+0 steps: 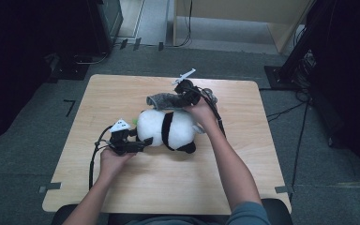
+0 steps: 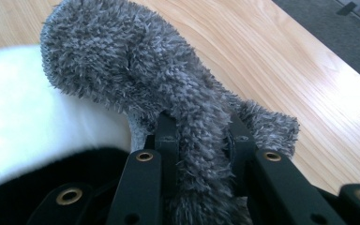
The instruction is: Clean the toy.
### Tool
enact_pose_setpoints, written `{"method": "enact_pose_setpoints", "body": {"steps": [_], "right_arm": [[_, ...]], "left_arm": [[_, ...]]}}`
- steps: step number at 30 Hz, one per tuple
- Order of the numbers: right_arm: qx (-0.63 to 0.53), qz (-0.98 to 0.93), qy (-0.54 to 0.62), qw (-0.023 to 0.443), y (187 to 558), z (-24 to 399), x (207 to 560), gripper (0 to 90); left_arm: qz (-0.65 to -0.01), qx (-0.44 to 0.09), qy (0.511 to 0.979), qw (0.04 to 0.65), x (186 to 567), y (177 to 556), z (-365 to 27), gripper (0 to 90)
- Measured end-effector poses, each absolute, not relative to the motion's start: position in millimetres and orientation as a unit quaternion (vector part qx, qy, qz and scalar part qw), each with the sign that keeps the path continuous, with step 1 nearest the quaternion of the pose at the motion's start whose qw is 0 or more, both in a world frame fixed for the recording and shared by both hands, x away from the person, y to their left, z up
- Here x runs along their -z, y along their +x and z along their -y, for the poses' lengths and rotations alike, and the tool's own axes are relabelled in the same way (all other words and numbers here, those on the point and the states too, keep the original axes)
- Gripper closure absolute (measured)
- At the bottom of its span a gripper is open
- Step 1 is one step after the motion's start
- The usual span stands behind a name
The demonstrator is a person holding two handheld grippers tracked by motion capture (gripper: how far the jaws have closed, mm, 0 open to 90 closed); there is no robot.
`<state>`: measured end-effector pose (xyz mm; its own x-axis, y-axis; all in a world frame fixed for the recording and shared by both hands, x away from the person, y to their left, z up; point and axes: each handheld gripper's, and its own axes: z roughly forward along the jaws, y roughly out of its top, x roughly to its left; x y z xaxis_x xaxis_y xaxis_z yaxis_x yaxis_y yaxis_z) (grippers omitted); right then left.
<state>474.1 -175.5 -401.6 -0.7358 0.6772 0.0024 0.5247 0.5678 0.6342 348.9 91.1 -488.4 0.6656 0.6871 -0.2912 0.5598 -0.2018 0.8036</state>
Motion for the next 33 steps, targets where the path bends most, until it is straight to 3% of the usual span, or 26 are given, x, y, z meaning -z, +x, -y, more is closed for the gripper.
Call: {"method": "enact_pose_setpoints", "body": {"steps": [20,26,33], "right_arm": [[-0.306,-0.866,0.368,0.143,454.0,238.4,395.0,73.1],[-0.326,-0.856,0.368,0.16,447.9,228.3,375.5,73.1],[-0.341,-0.861,0.344,0.153,441.8,184.7,359.8,72.9]], "left_arm": [[-0.404,-0.072,0.772,0.486,486.2,347.8,-91.2,23.8],[-0.404,-0.073,0.772,0.486,486.0,347.7,-91.1,23.8],[-0.403,-0.077,0.771,0.486,484.4,346.8,-90.7,25.1]]}}
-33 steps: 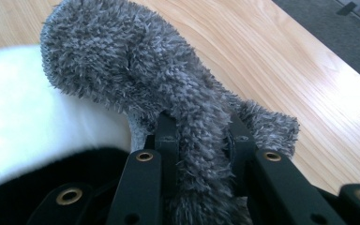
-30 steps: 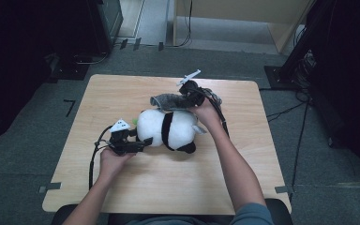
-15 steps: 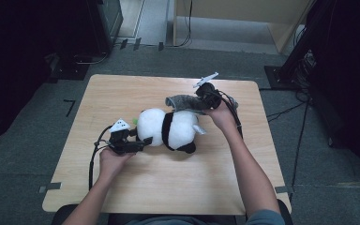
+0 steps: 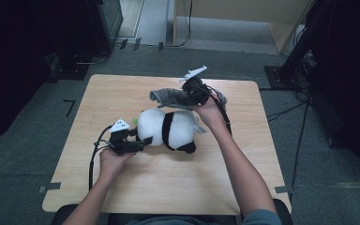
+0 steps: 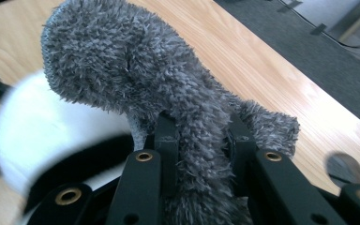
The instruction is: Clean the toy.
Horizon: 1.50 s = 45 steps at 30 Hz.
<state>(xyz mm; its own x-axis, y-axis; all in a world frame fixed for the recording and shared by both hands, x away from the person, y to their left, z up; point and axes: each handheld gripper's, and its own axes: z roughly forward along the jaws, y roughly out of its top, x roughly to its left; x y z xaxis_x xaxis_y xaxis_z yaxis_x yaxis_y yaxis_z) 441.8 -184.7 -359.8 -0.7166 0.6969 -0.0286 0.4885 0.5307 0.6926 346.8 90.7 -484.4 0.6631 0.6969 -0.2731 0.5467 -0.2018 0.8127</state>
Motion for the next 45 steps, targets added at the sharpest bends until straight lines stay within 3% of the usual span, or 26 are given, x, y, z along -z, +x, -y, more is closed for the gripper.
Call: {"method": "enact_pose_setpoints", "body": {"steps": [8,15,45], "right_arm": [[-0.35,-0.872,0.315,0.131,437.0,132.2,364.5,72.8],[-0.339,-0.882,0.31,0.11,434.4,118.4,379.4,72.8],[-0.359,-0.849,0.366,0.13,387.2,229.5,375.6,72.5]], "left_arm": [[-0.403,-0.085,0.772,0.484,482.1,344.9,-90.1,28.5],[-0.404,-0.083,0.772,0.483,482.6,345.1,-90.5,28.5],[-0.409,-0.069,0.762,0.498,481.1,344.5,-93.6,29.7]]}}
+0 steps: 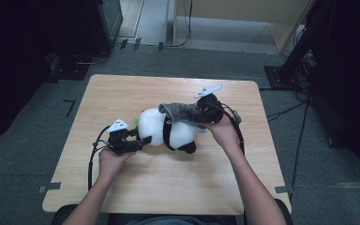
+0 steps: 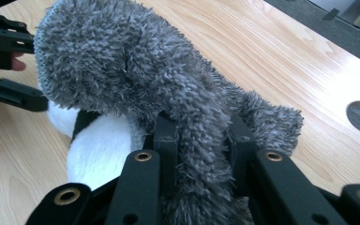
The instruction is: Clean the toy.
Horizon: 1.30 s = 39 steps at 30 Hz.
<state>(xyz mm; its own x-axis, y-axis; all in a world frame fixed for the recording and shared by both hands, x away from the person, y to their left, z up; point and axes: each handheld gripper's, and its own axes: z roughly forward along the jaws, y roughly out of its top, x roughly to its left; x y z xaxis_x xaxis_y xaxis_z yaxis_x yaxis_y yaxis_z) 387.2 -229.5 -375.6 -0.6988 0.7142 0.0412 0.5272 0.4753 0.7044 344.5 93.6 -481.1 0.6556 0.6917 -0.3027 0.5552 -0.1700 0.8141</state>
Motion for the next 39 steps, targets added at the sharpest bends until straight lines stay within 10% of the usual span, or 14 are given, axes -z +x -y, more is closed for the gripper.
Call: {"method": "enact_pose_setpoints", "body": {"steps": [39], "right_arm": [[-0.352,-0.868,0.333,0.103,424.1,130.5,379.4,71.4]], "left_arm": [[-0.393,-0.092,0.771,0.493,481.8,343.1,-92.2,29.0]]}}
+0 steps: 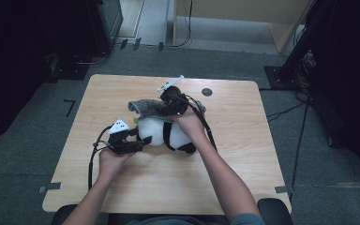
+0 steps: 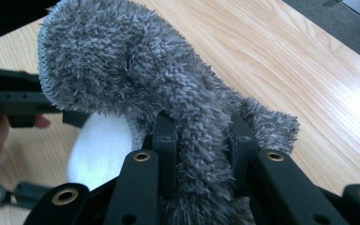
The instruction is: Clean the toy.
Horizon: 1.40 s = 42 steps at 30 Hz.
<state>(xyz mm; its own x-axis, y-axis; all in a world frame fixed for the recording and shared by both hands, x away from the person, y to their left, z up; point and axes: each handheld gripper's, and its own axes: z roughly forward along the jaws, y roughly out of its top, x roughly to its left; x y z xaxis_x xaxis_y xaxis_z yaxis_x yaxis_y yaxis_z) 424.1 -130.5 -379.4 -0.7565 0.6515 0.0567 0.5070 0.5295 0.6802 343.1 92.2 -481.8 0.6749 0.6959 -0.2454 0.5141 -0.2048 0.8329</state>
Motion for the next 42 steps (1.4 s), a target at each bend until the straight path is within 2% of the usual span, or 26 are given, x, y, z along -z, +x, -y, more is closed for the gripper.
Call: {"method": "enact_pose_setpoints", "body": {"steps": [19,26,34,42], "right_arm": [[-0.34,-0.846,0.383,0.148,387.8,238.2,371.6,70.5],[-0.335,-0.839,0.402,0.15,378.2,263.3,378.7,70.6],[-0.353,-0.831,0.402,0.153,370.2,266.7,371.6,72.5],[-0.375,-0.842,0.359,0.149,365.3,219.4,355.6,72.6]], "left_arm": [[-0.396,-0.09,0.767,0.497,482.6,343.8,-92.3,28.6],[-0.396,-0.089,0.767,0.497,482.6,343.6,-92.3,28.5],[-0.398,-0.09,0.766,0.497,482.5,343.6,-92.4,28.6],[-0.396,-0.094,0.766,0.497,481.8,342.8,-91.9,29.0]]}}
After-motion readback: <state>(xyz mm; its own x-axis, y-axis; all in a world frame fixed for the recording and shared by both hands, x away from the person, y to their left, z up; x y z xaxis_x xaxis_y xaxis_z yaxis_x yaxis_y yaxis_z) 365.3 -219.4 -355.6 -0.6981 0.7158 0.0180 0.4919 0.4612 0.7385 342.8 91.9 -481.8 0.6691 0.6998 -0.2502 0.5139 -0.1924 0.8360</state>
